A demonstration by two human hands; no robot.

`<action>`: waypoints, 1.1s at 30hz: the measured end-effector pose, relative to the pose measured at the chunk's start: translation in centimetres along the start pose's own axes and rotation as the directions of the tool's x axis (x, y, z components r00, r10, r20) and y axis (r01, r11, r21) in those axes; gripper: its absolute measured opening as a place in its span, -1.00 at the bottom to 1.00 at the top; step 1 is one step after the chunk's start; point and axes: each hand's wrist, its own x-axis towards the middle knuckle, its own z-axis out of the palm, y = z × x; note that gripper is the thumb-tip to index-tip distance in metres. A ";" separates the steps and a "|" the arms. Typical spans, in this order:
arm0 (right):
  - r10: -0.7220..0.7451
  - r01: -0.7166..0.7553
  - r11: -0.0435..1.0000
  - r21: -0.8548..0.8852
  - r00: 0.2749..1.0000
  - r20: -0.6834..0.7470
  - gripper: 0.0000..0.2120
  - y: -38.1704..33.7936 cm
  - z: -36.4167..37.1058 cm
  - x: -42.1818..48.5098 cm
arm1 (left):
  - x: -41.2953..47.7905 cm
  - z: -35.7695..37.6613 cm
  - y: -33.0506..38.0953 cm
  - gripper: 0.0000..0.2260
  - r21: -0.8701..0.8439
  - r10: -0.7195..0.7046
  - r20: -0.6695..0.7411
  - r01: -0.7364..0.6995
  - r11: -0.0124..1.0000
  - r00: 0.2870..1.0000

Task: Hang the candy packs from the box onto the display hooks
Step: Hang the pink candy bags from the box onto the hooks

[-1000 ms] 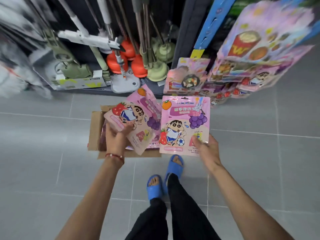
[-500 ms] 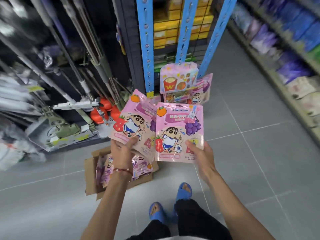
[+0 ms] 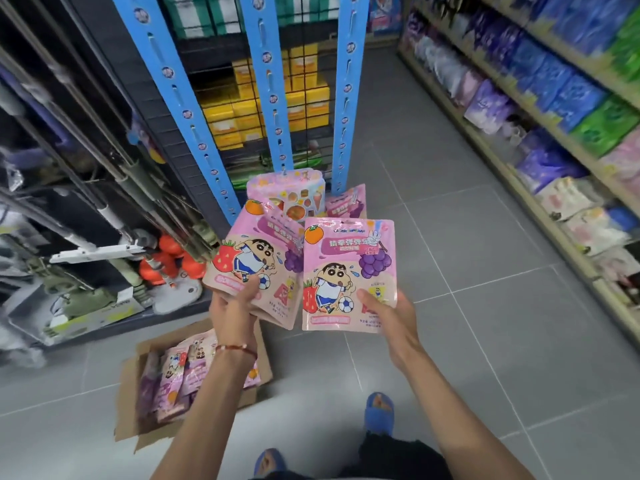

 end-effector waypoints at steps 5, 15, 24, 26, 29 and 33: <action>0.008 -0.008 0.999 -0.046 1.000 0.005 -0.66 -2.2 -4.3 5.8 | 0.2 5.0 -3.2 -0.63 -0.069 -0.022 -0.135 0.012 0.998 0.991; 0.041 -0.040 0.979 -0.202 0.999 -0.002 -0.73 -2.4 -4.3 17.2 | 5.4 9.5 -7.4 -0.60 -0.074 -0.120 -0.243 0.105 0.992 0.963; 0.011 -0.023 0.967 -0.255 0.999 -0.046 -0.77 -1.5 -2.6 26.1 | 11.0 11.9 -10.4 -0.50 -0.161 -0.161 -0.359 0.109 0.981 0.919; 0.004 -0.014 0.965 -0.263 0.999 -0.036 -0.77 -1.5 -2.5 27.6 | 11.6 12.5 -11.4 -0.66 -0.166 -0.180 -0.360 0.127 0.978 0.916; -0.015 0.011 0.969 -0.245 1.000 -0.013 -0.78 -2.1 -2.7 29.3 | 11.8 13.2 -12.1 -0.69 -0.175 -0.188 -0.376 0.130 0.976 0.907; 0.018 -0.004 0.969 -0.249 0.998 0.055 -0.76 -3.9 -2.9 31.1 | 11.2 14.6 -12.3 -0.62 -0.241 -0.161 -0.372 0.072 0.968 0.914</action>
